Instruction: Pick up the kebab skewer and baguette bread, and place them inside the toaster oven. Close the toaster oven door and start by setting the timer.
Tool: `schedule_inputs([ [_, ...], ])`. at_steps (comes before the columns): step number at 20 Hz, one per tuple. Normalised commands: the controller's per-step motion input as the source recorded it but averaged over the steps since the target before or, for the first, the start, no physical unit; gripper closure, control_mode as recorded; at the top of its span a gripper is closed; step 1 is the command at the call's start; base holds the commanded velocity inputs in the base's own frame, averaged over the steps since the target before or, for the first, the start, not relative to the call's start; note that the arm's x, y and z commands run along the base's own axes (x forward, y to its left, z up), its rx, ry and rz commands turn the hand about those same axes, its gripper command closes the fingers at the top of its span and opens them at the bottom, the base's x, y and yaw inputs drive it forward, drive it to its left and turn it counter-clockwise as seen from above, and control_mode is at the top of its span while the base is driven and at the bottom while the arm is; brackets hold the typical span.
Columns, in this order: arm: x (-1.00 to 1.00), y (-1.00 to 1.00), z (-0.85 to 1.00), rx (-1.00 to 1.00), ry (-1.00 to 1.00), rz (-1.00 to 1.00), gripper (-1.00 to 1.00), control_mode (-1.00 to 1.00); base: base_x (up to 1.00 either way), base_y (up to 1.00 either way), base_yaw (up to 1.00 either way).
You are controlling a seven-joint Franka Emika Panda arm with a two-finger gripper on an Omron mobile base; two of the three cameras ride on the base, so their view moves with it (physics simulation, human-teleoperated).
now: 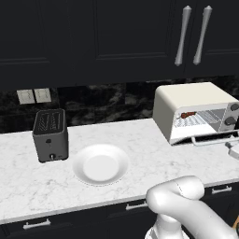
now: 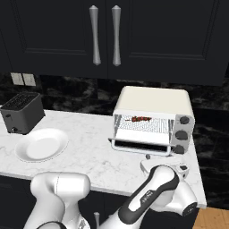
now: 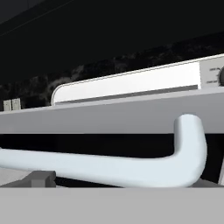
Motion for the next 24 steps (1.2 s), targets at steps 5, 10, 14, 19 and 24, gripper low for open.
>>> schedule_inputs([
  [5,0.35,0.33,0.59,0.00,-0.05,-0.05,-1.00,-1.00,0.00,0.00,0.00],
  [10,0.33,0.31,0.51,0.00,-0.02,-0.05,-1.00,-1.00,0.00,0.00,0.00],
  [14,0.34,0.29,0.49,0.00,0.00,-0.04,-1.00,-1.00,0.00,0.00,0.00],
  [19,0.29,0.22,0.46,0.00,0.00,-0.05,-1.00,-1.00,0.00,0.00,0.00],
  [24,0.26,0.13,0.37,0.00,0.00,-0.04,-1.00,-1.00,0.00,0.00,0.00],
])
